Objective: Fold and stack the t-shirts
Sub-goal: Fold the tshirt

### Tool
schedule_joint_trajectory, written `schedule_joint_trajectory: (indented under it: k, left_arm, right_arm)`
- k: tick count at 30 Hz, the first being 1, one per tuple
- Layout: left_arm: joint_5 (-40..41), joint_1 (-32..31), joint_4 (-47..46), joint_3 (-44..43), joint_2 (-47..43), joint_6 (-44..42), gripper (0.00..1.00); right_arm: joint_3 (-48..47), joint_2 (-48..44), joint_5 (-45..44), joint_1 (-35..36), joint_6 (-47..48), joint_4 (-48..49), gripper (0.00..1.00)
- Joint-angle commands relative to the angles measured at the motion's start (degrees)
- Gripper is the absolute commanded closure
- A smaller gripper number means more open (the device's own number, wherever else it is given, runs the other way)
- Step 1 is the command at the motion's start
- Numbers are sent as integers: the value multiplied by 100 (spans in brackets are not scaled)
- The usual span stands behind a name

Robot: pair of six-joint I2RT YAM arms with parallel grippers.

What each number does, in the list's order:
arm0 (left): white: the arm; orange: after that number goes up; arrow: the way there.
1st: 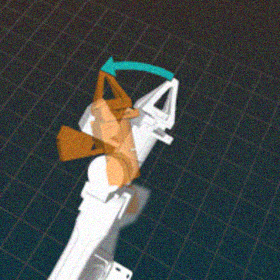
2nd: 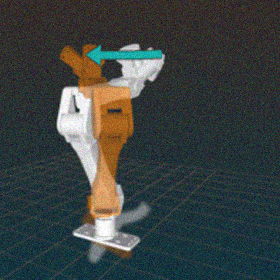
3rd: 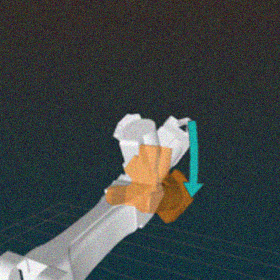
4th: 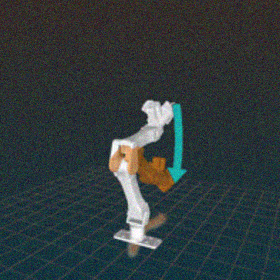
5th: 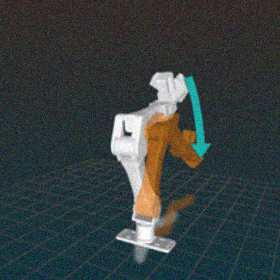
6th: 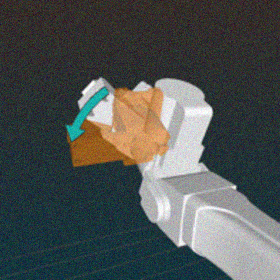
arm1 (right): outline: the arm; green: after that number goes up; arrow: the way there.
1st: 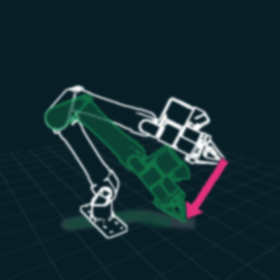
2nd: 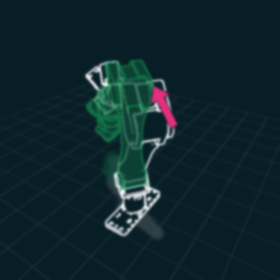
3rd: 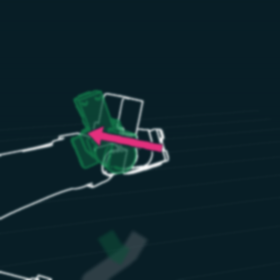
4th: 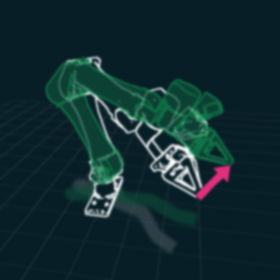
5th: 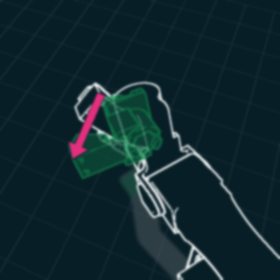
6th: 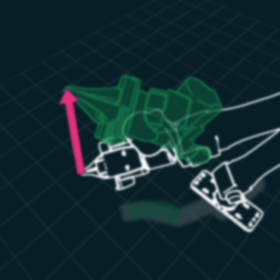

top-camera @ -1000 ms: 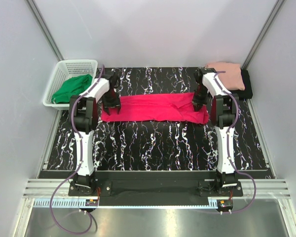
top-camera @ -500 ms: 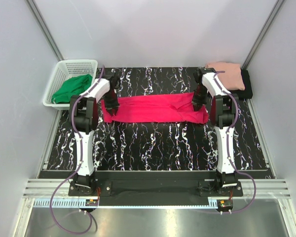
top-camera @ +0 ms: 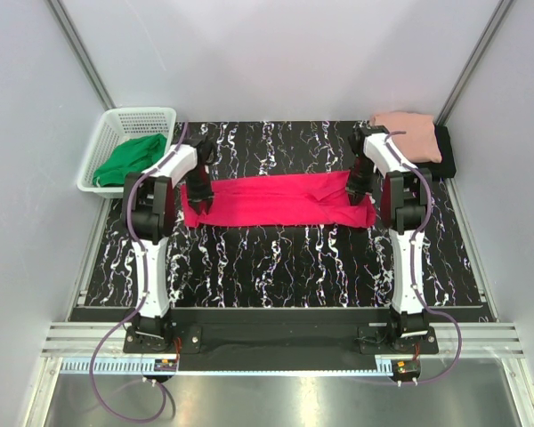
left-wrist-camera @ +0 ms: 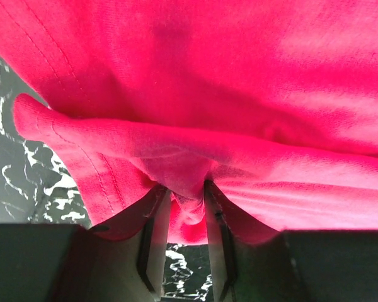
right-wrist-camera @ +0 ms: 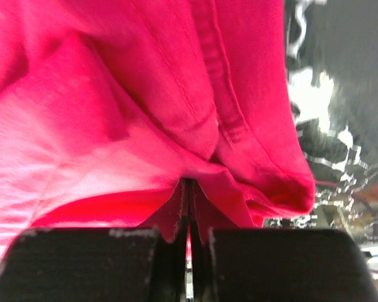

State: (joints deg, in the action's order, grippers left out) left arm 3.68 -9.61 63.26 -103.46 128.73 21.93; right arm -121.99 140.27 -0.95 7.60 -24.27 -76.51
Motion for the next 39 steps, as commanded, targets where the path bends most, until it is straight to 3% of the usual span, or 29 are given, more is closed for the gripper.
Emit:
schedule_joint_trajectory:
  k: [1, 22, 28, 35, 39]
  left_arm:
    - [45, -24, 90, 326, -286, -154, 66]
    - [211, -340, -253, 1828, -1534, -251, 66]
    - [335, -340, -332, 1777, -1579, -225, 62]
    - [414, -323, -324, 1566, -1438, -216, 53]
    - [370, -270, -341, 1338, -1517, -198, 53]
  right_arm:
    - [307, -631, -195, 137, -183, -751, 100]
    - [3375, -2881, -115, 401, -781, 259, 100]
    - [2594, -2629, -546, 409, -623, 224, 100]
    - [960, -1977, -950, 409, -438, -101, 98]
    - [283, -2020, -635, 409, -254, -189, 95]
